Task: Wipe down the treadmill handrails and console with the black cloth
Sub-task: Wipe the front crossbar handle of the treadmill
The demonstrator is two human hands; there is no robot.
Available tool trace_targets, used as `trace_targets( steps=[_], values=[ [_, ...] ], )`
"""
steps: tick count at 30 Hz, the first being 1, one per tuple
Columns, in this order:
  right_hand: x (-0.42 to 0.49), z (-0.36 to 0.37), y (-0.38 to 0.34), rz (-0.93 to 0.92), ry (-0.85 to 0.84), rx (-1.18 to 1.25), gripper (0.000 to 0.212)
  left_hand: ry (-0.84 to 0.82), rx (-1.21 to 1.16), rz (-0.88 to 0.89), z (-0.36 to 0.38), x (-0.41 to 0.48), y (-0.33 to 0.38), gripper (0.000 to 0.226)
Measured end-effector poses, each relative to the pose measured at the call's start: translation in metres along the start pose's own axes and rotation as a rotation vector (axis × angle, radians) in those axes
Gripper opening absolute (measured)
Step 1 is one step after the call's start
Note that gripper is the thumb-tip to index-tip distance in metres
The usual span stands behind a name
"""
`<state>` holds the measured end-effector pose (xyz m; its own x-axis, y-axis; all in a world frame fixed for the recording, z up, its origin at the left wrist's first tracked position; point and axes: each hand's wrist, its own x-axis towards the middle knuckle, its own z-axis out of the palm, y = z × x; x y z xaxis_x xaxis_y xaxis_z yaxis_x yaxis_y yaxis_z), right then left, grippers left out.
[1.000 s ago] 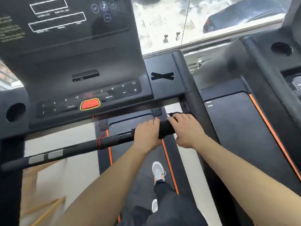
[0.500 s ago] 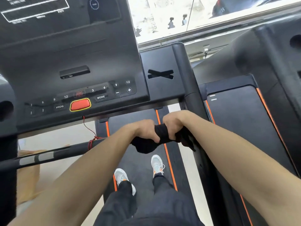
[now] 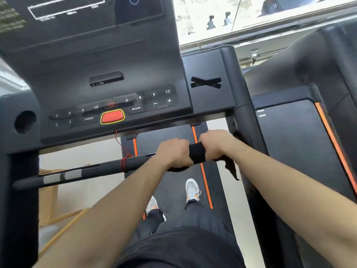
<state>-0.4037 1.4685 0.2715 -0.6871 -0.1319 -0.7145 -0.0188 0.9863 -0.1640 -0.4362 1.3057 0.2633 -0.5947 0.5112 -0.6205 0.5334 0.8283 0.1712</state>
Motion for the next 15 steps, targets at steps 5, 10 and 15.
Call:
trace_targets(
  steps=[5, 10, 15],
  values=[
    [0.021, -0.021, -0.019, -0.063, -0.268, 0.112, 0.027, -0.305, -0.241, 0.001, -0.016, 0.009, -0.023, 0.032],
    [0.010, 0.042, -0.032, -0.047, 0.503, -0.172, 0.022, 0.265, 0.125, 0.038, 0.019, -0.017, -0.020, 0.024],
    [0.011, 0.051, -0.047, 0.001, 0.670, -0.186, 0.029, 0.407, 0.159, 0.070, 0.029, -0.023, -0.029, 0.022]
  ],
)
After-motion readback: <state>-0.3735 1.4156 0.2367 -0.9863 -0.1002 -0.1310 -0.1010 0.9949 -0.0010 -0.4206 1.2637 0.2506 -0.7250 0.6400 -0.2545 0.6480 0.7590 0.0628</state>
